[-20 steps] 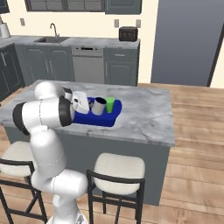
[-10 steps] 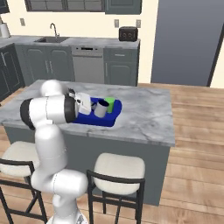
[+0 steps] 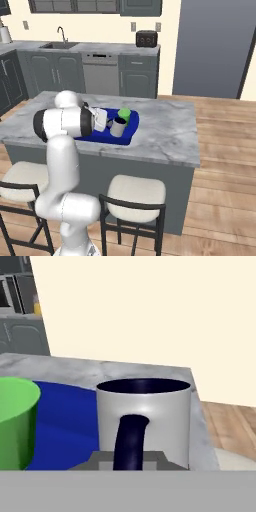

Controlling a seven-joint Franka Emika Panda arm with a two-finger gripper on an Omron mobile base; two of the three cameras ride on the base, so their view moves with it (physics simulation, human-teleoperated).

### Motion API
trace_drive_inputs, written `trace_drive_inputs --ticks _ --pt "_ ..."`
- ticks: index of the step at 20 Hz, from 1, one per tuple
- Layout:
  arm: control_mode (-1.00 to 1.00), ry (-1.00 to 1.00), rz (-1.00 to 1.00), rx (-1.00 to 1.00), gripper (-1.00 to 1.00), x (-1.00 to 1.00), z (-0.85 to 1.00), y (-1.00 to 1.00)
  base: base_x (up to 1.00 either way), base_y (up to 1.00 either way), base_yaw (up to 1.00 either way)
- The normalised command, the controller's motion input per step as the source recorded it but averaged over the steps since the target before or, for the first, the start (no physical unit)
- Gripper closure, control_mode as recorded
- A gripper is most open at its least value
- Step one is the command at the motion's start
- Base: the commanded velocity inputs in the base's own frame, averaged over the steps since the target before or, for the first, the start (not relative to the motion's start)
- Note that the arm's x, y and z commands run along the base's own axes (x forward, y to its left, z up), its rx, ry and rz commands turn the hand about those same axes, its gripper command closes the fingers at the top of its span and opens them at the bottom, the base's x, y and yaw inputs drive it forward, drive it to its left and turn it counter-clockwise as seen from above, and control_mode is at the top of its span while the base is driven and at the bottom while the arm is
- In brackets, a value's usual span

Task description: There is a tray on the dining counter. Grab the cup, mug, and pitcher and place them on the tray. The pitcher may be placed next to the tray if it cannot fit the tray.

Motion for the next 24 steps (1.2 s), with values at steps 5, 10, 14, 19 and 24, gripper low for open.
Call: trace_drive_inputs --ticks 5,10,14,19,24 --pt "-1.0 0.0 -0.06 0.0 1.0 0.19 -0.34 -0.1 0.0 0.0 0.0" --pt "-1.0 0.0 -0.04 0.0 1.0 0.21 -0.19 0.0 0.0 0.0 0.0" --pt "-1.0 0.0 -0.03 0.0 1.0 0.16 -0.3 0.0 0.0 0.0 0.0" --pt "-1.0 0.0 -0.03 0.0 -1.0 0.13 -0.25 0.0 0.0 0.0 0.0" --pt "-1.0 -0.02 -0.01 0.0 -1.0 0.0 0.01 0.0 0.0 0.0 0.0"
